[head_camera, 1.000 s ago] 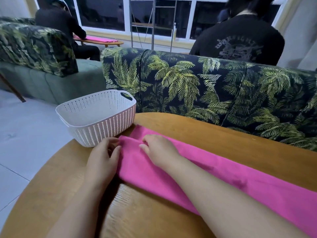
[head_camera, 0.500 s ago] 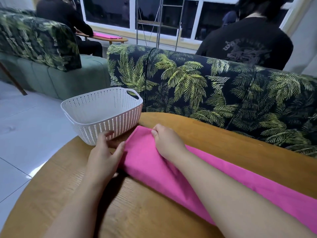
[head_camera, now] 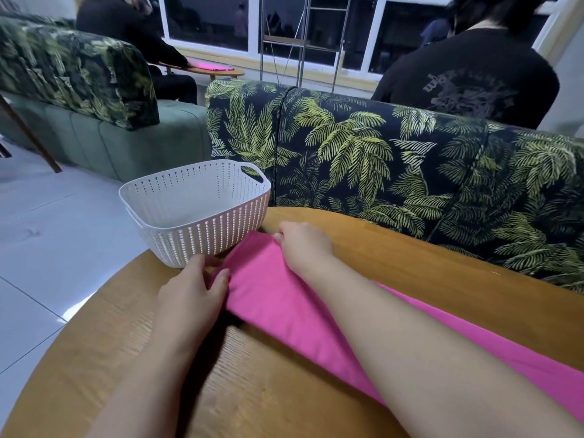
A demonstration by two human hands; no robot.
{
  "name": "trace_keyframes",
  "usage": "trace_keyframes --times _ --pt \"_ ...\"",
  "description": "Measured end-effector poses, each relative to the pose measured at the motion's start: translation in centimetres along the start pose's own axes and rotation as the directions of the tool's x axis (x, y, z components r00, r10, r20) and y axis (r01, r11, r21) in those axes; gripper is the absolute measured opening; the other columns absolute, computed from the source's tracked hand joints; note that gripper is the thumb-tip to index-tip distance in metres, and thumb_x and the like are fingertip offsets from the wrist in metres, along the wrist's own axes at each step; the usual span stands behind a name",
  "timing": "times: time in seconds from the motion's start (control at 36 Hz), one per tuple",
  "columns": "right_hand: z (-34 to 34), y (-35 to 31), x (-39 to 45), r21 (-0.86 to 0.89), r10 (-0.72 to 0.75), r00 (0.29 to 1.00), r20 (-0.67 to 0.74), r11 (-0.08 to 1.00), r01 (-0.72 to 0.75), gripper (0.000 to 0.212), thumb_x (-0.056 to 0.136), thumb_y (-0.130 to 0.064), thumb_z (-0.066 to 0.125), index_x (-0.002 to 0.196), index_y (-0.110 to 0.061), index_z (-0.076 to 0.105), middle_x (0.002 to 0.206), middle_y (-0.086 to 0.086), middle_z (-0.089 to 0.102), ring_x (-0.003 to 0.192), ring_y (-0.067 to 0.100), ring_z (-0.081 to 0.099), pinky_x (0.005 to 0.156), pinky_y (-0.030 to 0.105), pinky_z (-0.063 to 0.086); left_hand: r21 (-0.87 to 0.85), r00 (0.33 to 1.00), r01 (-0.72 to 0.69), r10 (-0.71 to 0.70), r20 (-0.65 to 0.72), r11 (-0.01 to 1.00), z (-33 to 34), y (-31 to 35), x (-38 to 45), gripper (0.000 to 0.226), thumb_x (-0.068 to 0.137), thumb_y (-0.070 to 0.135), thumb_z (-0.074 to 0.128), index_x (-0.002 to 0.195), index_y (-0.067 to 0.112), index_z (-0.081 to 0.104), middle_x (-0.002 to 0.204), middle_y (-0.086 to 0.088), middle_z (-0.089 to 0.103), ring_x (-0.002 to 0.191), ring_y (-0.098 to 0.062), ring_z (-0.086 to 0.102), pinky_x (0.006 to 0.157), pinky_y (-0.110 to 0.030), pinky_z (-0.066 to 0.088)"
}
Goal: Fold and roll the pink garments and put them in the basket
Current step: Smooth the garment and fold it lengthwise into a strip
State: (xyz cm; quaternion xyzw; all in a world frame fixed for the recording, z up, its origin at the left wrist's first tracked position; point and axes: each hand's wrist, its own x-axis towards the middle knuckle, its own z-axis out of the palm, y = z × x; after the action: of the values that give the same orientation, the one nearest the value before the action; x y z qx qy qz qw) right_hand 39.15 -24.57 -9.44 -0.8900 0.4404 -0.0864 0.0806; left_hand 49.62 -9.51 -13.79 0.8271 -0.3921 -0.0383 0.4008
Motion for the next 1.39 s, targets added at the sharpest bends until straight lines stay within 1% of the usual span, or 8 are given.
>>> trace_keyframes --times 0.17,0.39,0.5,0.61,0.69,1.03,1.22,1.39 --pt "1.6 0.1 -0.1 -0.004 0.005 0.999 0.035 1.0 -0.005 0.032 0.104 -0.031 0.035 0.122 -0.012 0.054 0.124 0.018 0.059 0.115 0.037 0.054 0.079 0.035 0.039 0.05 0.999 0.037 -0.035 -0.029 0.998 0.2 -0.2 -0.1 0.022 0.086 0.038 0.062 0.101 0.023 0.058 0.094 -0.007 0.068 0.098 -0.031 0.061 0.089 -0.043 0.046" --pt "1.9 0.4 -1.6 -0.032 -0.06 0.996 0.064 0.998 0.062 0.031 0.105 -0.03 0.031 0.115 -0.007 0.049 0.119 0.02 0.061 0.109 0.039 0.057 0.072 0.037 0.033 0.024 1.0 0.022 -0.022 -0.005 0.999 -0.4 0.2 -0.5 0.007 0.081 0.03 0.061 0.087 0.029 0.059 0.074 0.003 0.061 0.082 -0.028 0.06 0.071 -0.036 0.047" --pt "1.8 0.4 -1.9 -0.023 -0.039 0.997 0.073 0.999 0.041 0.029 0.102 -0.028 0.034 0.114 -0.008 0.051 0.119 0.018 0.061 0.109 0.038 0.057 0.074 0.038 0.037 0.081 0.999 0.003 -0.007 0.049 0.997 -0.7 0.5 -0.8 0.016 0.082 0.038 0.059 0.098 0.035 0.057 0.077 0.007 0.061 0.086 -0.026 0.061 0.071 -0.034 0.045" --pt "1.1 -0.7 -1.1 0.053 -0.04 0.991 0.13 0.998 0.033 0.041 0.098 -0.044 0.041 0.106 -0.01 0.062 0.112 0.014 0.065 0.104 0.033 0.059 0.076 0.036 0.043 0.111 0.997 -0.014 0.005 0.076 0.994 -0.9 0.9 -1.0 0.027 0.083 0.037 0.059 0.11 0.036 0.054 0.082 0.01 0.061 0.092 -0.023 0.062 0.071 -0.032 0.042" --pt "1.3 -1.5 -0.4 0.15 -0.089 0.986 0.14 0.986 0.068 0.032 0.097 -0.037 0.048 0.097 -0.009 0.065 0.106 0.013 0.066 0.1 0.033 0.059 0.077 0.035 0.044 0.103 0.997 -0.001 -0.007 0.078 0.995 -0.9 0.9 -1.1 0.03 0.083 0.034 0.059 0.112 0.036 0.053 0.082 0.009 0.062 0.09 -0.023 0.062 0.073 -0.033 0.045" --pt "2.7 -2.3 0.5 0.191 -0.065 0.996 0.059 0.98 0.053 0.023 0.099 -0.037 0.045 0.114 -0.027 0.059 0.12 0.007 0.062 0.11 0.032 0.056 0.073 0.033 0.036 0.144 0.998 0.055 -0.06 0.03 0.988 -0.9 0.9 -1.0 0.031 0.084 0.022 0.052 0.114 0.03 0.052 0.074 0.013 0.055 0.078 -0.02 0.052 0.066 -0.031 0.036" --pt "3.2 -2.8 0.8 0.16 0.039 0.999 -0.012 0.986 -0.036 0.031 0.094 -0.045 0.053 0.107 -0.018 0.058 0.113 0.009 0.064 0.106 0.032 0.059 0.069 0.031 0.034 0.189 0.995 0.092 -0.098 0.022 0.978 -0.8 0.8 -1.0 0.027 0.086 0.019 0.05 0.113 0.024 0.052 0.104 -0.003 0.062 0.099 -0.028 0.06 0.073 -0.033 0.042" --pt "2.5 -1.7 0.4 0.183 0.062 0.998 0.007 0.981 -0.062 0.042 0.088 -0.053 0.058 0.112 -0.019 0.055 0.11 0.007 0.065 0.104 0.031 0.06 0.069 0.032 0.037 0.195 0.999 -0.007 -0.001 0.041 0.981 -0.7 0.6 -0.8 0.03 0.076 0.005 0.054 0.094 0.025 0.068 0.101 -0.005 0.057 0.099 -0.03 0.05 0.086 -0.041 0.044"
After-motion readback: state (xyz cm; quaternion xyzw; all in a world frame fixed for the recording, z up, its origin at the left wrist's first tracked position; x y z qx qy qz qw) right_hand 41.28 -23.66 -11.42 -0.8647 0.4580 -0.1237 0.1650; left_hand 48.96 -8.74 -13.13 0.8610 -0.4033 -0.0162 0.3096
